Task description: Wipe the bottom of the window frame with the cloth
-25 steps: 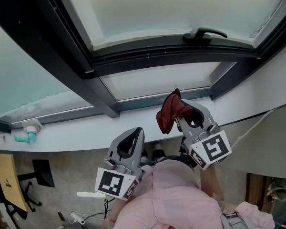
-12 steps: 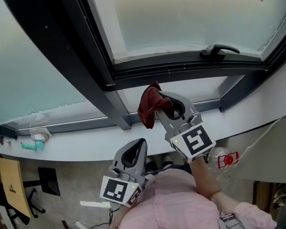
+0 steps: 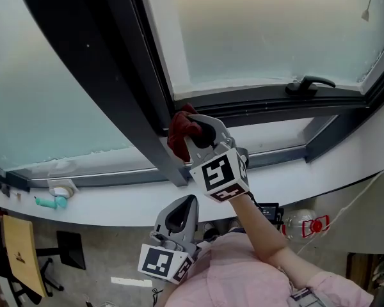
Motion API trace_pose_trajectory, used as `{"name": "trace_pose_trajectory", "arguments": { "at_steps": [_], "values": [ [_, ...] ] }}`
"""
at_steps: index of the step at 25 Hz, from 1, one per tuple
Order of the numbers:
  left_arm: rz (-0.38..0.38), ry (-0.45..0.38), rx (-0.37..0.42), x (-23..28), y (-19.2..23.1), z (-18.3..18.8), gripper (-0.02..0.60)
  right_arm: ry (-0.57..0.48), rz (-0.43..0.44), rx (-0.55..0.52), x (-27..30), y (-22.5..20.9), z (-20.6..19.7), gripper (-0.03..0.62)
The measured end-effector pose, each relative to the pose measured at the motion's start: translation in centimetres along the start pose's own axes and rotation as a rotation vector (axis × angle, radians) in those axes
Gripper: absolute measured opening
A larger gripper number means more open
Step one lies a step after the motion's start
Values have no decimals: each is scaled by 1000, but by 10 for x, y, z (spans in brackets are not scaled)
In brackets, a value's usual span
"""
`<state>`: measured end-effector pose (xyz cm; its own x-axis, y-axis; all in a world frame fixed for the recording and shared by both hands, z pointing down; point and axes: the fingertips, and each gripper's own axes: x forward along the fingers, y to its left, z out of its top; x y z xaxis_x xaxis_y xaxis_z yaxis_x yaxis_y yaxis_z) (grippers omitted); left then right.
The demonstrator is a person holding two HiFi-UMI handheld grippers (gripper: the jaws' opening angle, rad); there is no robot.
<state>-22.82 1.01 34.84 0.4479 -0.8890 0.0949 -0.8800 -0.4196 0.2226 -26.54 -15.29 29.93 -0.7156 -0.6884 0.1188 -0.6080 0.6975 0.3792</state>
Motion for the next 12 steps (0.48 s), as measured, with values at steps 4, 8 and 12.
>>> {"name": "trace_pose_trajectory", "arguments": {
  "at_steps": [4, 8, 12],
  "values": [
    [11, 4, -11, -1, 12, -1, -3, 70, -58, -91, 22, 0, -7, 61],
    [7, 12, -21, 4, 18, -3, -3, 102, -77, -126, 27, 0, -10, 57],
    [-19, 17, -27, 11, 16, -5, -3, 123, -63, -54, 28, 0, -11, 58]
  ]
}}
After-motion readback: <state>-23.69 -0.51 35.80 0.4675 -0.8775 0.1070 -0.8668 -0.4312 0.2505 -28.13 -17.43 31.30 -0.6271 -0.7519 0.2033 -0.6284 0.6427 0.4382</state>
